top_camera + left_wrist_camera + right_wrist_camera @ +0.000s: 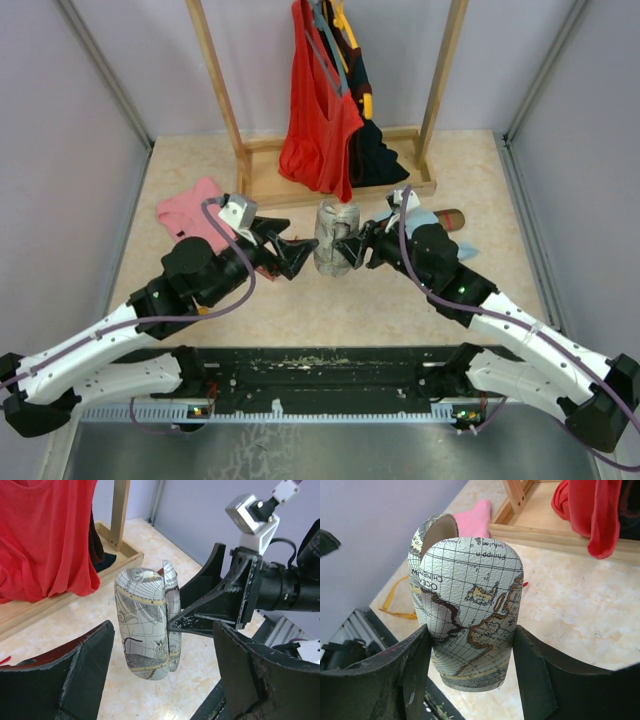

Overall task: Organize the sunglasses
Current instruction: Open the sunglasses case at the center of the board, then place the sunglasses case at the center of the board.

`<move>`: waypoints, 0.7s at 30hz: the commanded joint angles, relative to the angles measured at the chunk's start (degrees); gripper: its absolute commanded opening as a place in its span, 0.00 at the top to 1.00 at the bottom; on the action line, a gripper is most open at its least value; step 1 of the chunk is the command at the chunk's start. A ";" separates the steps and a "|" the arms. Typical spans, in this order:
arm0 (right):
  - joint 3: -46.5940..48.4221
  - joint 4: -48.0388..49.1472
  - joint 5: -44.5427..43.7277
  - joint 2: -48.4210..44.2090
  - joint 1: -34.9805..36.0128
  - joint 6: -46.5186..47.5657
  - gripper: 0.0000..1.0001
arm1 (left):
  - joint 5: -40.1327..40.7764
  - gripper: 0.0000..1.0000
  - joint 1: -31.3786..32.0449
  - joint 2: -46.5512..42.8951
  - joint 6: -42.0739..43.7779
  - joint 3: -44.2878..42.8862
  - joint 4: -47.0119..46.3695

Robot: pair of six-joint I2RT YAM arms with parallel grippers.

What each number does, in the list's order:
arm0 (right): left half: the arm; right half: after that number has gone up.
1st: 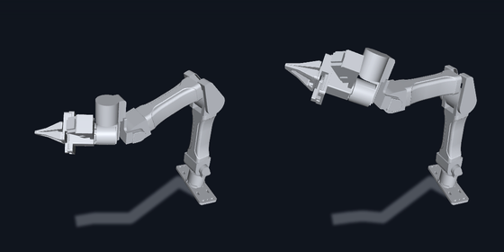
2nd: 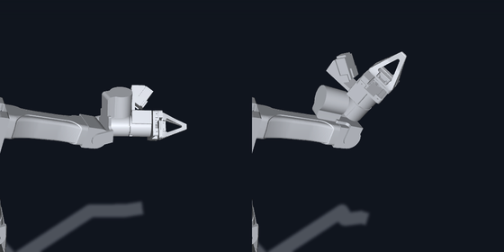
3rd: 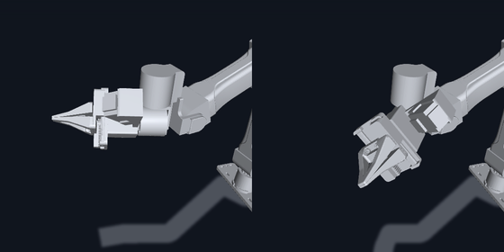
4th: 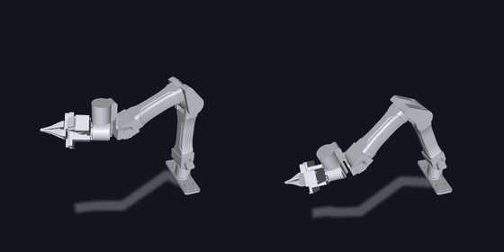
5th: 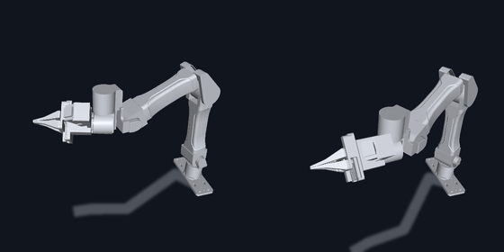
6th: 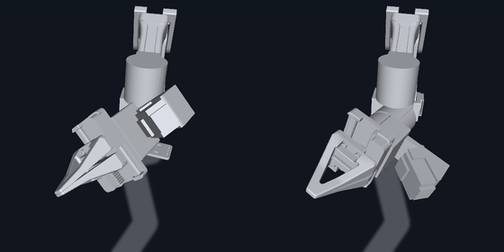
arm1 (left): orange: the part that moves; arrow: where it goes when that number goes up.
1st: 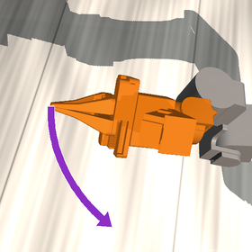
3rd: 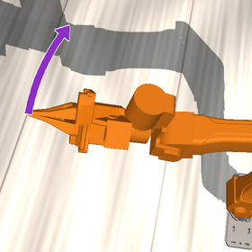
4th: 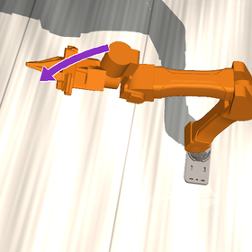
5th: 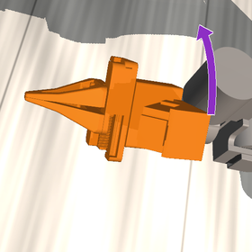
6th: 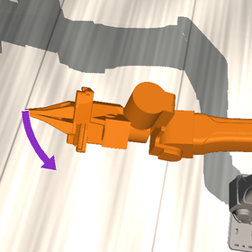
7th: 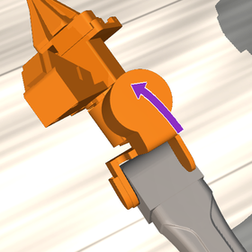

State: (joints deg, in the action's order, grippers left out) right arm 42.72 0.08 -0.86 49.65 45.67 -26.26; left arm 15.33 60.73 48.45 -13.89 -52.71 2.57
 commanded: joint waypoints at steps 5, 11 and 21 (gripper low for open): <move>0.31 1.25 2.67 -1.88 -0.05 15.07 1.00 | 2.29 0.13 0.18 -5.28 -3.06 2.30 3.90; -1.53 0.49 -5.79 1.53 3.51 32.31 1.00 | 9.09 0.13 0.19 -10.42 -6.47 3.39 12.78; -3.61 8.33 -28.65 15.68 21.14 65.05 1.00 | 17.99 0.12 0.24 -17.73 -8.00 2.51 26.26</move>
State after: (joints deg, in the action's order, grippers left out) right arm 40.47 -1.02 -19.00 61.82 62.19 21.41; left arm 28.91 60.73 33.54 -21.28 -49.65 22.96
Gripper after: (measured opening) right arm 0.597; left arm 0.875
